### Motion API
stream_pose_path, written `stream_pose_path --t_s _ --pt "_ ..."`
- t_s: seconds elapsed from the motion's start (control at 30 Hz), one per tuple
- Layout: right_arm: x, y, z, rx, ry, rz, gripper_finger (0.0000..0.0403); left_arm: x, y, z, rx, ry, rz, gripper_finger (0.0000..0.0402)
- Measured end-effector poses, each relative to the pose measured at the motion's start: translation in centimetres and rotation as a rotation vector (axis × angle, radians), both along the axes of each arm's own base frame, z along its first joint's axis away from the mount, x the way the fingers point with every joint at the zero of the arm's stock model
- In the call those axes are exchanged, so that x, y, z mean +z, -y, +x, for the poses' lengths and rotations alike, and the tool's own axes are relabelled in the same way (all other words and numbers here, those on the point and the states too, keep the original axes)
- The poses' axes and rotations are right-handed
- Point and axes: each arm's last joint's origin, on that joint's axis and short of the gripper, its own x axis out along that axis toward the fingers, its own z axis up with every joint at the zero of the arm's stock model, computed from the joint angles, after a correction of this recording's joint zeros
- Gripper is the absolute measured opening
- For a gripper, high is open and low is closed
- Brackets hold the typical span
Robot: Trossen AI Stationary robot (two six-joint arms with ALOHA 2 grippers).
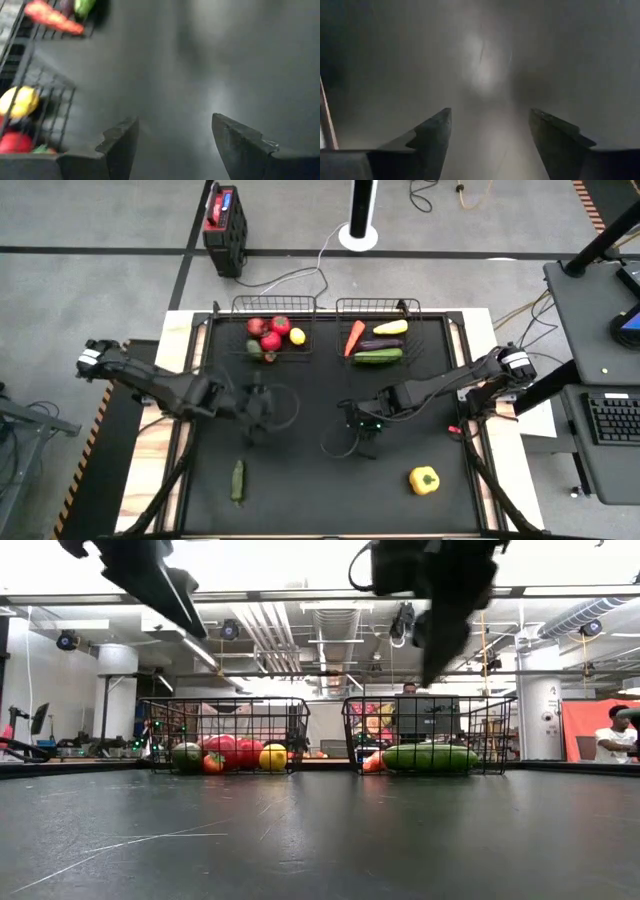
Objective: Sort produce into baskets
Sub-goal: Put the bell pepper into the right wire basket
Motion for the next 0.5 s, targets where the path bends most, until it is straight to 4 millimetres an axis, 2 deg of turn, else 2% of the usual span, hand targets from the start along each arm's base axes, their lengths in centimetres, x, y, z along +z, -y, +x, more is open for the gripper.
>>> stream_pose_path --t_s 0.23,0.37,0.5 --pt "0.1 -1.3 -2.5 -0.146 -0.232 0.048 0.0244 -0.2 3.9 0.3 -0.085 0.092 0.005 0.0233" --pt "1.0 -2.1 -3.8 -0.221 -0.379 0.066 0.0242 -0.4 4.6 0.9 -0.094 0.13 0.012 0.0233" --pt "2.8 -3.1 -4.8 -0.232 -0.47 0.059 0.0242 -0.6 4.6 1.1 -0.082 0.134 0.033 0.0233"
